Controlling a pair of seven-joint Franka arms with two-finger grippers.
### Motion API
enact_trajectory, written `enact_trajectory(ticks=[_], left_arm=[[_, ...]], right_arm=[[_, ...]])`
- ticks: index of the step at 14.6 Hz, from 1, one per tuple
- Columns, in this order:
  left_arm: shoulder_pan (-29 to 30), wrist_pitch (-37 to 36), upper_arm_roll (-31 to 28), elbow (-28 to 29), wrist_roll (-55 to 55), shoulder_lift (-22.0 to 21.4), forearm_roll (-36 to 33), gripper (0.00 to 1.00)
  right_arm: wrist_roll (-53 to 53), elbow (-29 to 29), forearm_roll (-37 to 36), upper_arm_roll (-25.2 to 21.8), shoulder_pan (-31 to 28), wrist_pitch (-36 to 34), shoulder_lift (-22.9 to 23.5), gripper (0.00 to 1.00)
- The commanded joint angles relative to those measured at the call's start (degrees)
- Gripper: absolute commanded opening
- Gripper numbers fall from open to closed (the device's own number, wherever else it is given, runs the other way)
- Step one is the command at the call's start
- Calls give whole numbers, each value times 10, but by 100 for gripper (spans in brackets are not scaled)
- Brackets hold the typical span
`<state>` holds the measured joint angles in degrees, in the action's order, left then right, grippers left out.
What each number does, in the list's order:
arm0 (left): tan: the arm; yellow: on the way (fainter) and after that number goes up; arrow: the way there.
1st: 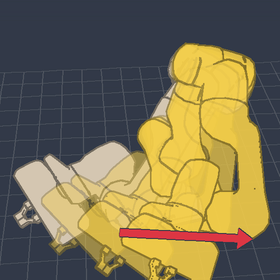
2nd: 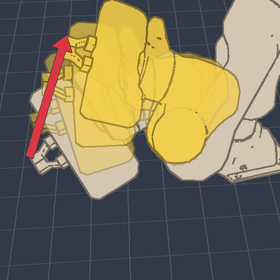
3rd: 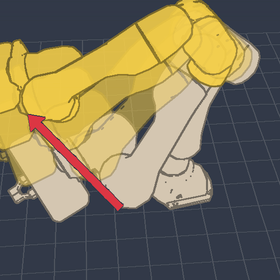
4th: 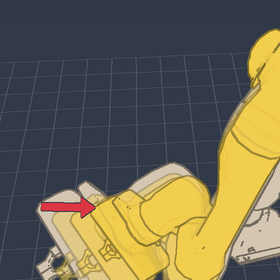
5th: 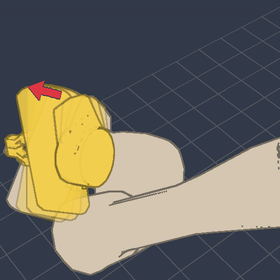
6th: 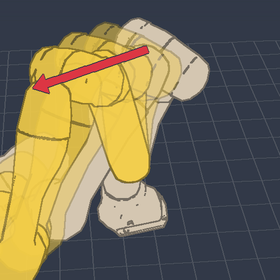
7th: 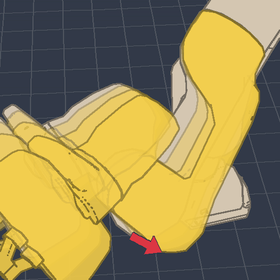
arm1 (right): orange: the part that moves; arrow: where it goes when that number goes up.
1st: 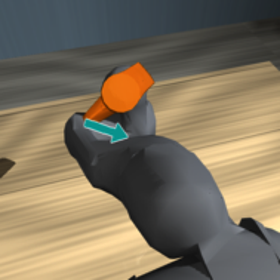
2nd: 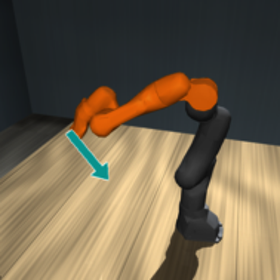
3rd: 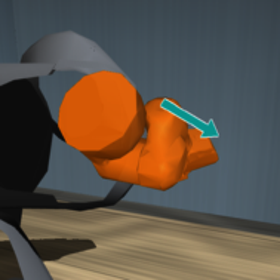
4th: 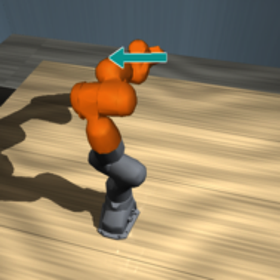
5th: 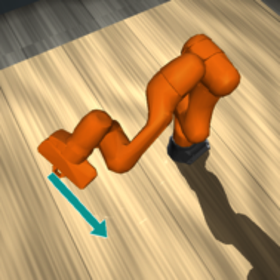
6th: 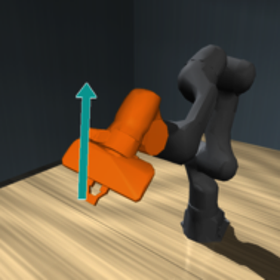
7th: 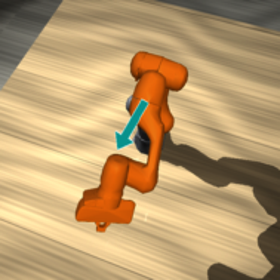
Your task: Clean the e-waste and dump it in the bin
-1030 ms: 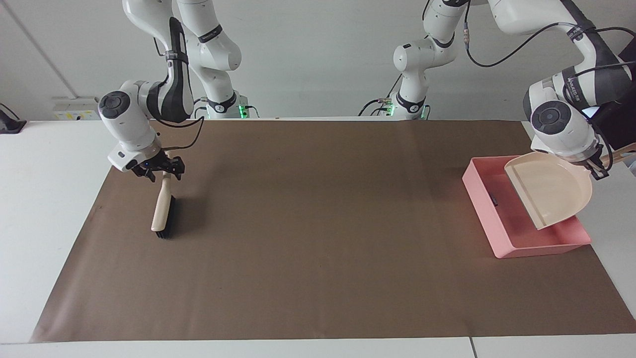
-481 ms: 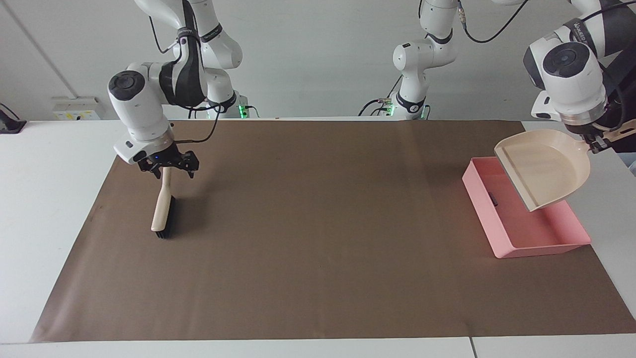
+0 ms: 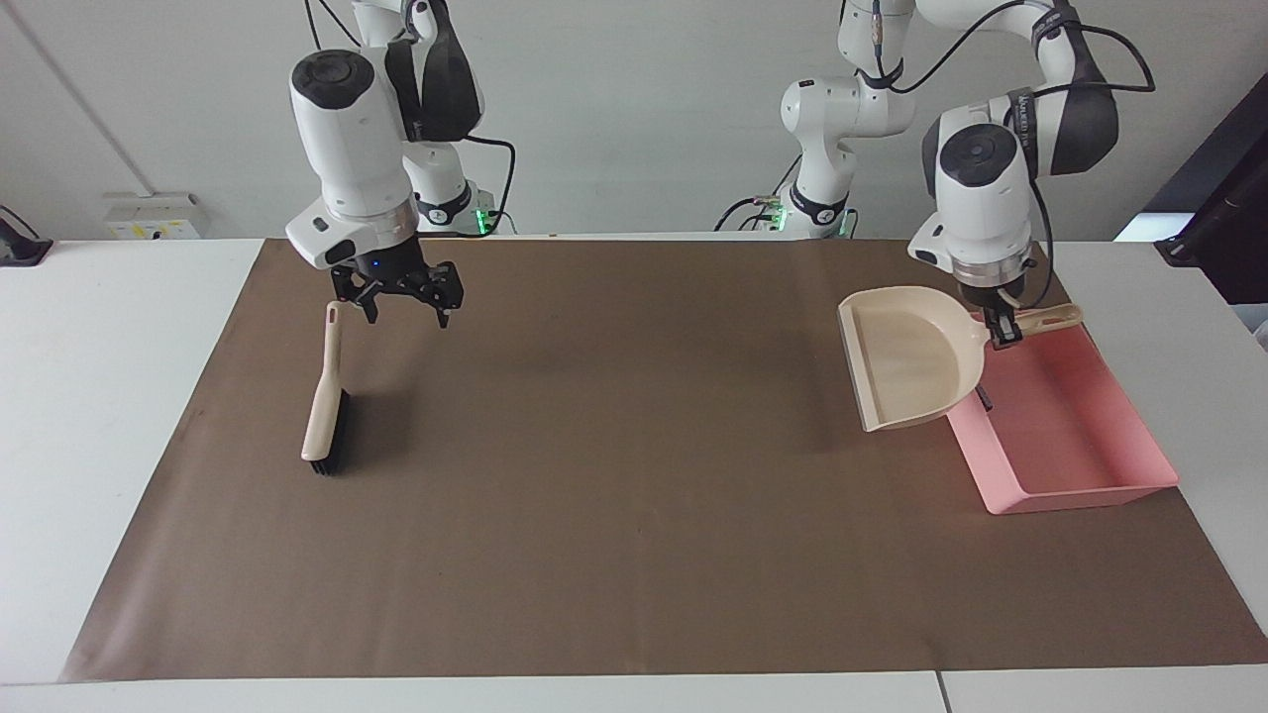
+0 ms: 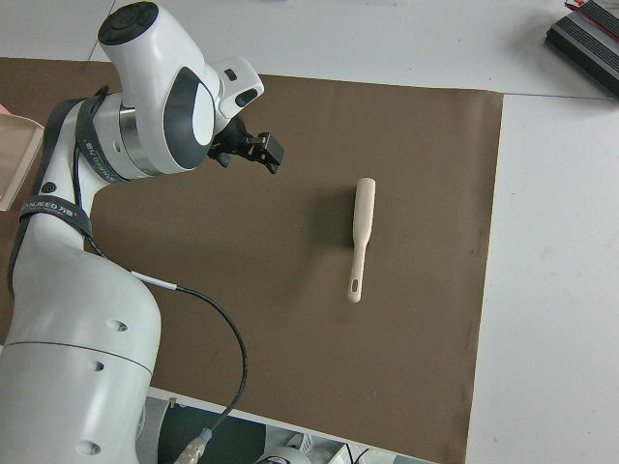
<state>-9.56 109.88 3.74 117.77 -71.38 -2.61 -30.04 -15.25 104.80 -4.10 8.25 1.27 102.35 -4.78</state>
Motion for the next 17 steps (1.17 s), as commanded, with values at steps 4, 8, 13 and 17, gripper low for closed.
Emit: enact_trajectory(ticks=[4,8,13,17], left_arm=[[-51,96,-9,66,46,30,52,0],[-46,129,-9,66,46,64,59,0],[-49,147,-9,68,37,74,58,0],[-55,163,-10,72,36,84,58,0]], right_arm=[[8,-145,9,-21,-48,-155,16,100],[27,-145,36,-135,10,-163,18,100],[37,-128,44,-134,2,-161,8,100],[98,-125,38,-133,8,-155,7,100]])
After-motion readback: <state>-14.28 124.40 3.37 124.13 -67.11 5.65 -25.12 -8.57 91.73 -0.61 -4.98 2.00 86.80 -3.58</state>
